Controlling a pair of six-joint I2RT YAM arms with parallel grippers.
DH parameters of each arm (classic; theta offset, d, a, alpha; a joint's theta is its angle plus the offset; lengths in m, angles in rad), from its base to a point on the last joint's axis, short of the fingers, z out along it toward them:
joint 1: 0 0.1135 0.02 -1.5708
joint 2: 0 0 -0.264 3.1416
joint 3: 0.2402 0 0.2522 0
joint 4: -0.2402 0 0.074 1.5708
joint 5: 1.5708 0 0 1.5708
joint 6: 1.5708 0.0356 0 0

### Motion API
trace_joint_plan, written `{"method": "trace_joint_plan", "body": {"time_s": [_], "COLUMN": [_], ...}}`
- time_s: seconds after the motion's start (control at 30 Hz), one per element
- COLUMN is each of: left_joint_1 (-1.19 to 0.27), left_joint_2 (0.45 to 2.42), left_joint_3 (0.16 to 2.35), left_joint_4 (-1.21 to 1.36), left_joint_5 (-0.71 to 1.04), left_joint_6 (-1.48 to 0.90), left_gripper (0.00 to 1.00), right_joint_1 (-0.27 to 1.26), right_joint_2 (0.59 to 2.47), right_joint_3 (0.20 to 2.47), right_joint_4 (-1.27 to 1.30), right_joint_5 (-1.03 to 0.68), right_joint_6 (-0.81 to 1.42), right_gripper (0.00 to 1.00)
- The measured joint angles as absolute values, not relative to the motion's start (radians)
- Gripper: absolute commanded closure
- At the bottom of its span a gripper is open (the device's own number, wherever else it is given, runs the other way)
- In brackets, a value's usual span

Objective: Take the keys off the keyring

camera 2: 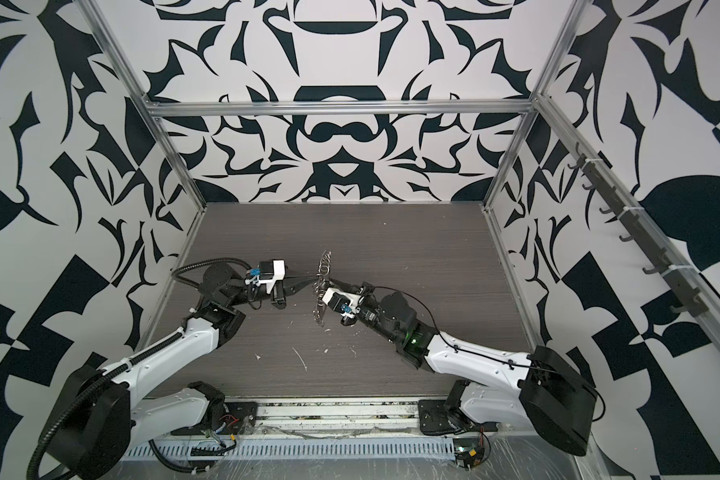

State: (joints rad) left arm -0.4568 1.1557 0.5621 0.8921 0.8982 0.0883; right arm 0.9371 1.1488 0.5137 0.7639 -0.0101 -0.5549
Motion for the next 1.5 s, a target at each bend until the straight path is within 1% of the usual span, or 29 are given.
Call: {"method": "trace_joint_plan", "body": {"time_s": [0.1, 0.33, 0.37, 0.53, 0.63, 0.7, 0.73, 0.8, 0.93, 1.13, 1.5], "left_joint_1": [-0.455, -0.453, -0.453, -0.452, -0.451, -0.45, -0.45, -0.45, -0.449, -0.449, -0.448], "left_joint_2": [1.151, 1.147, 1.146, 1.141, 1.14, 1.138, 1.138, 1.138, 1.138, 1.138, 1.138], "left_joint_3": [0.562, 0.562, 0.562, 0.562, 0.562, 0.562, 0.562, 0.562, 0.562, 0.562, 0.562], "left_joint_4": [0.89, 0.888, 0.887, 0.871, 0.868, 0.867, 0.867, 0.866, 0.863, 0.862, 0.862], "left_joint_5": [0.897, 0.897, 0.897, 0.894, 0.888, 0.883, 0.882, 0.878, 0.875, 0.875, 0.818], "left_joint_6": [0.091, 0.094, 0.094, 0.094, 0.094, 0.094, 0.094, 0.094, 0.094, 0.094, 0.094], "left_gripper": [1.0, 1.0, 1.0, 1.0, 1.0, 1.0, 1.0, 1.0, 1.0, 1.0, 1.0], "right_joint_1": [0.937, 0.938, 0.937, 0.937, 0.938, 0.938, 0.938, 0.938, 0.938, 0.944, 1.025], "right_joint_2": [1.137, 1.141, 1.147, 1.18, 1.191, 1.194, 1.194, 1.194, 1.194, 1.198, 1.29], "right_joint_3": [0.506, 0.506, 0.506, 0.509, 0.51, 0.512, 0.513, 0.518, 0.525, 0.528, 0.53], "right_joint_4": [0.76, 0.764, 0.769, 0.787, 0.791, 0.791, 0.792, 0.794, 0.81, 0.843, 1.023], "right_joint_5": [-0.001, 0.001, 0.001, -0.004, -0.012, -0.019, -0.022, -0.028, -0.031, -0.017, 0.154], "right_joint_6": [-0.558, -0.556, -0.556, -0.551, -0.546, -0.54, -0.538, -0.527, -0.522, -0.524, -0.565], "right_gripper": [0.9, 0.8, 0.77, 0.72, 0.66, 0.48, 0.44, 0.42, 0.42, 0.48, 0.48]}}
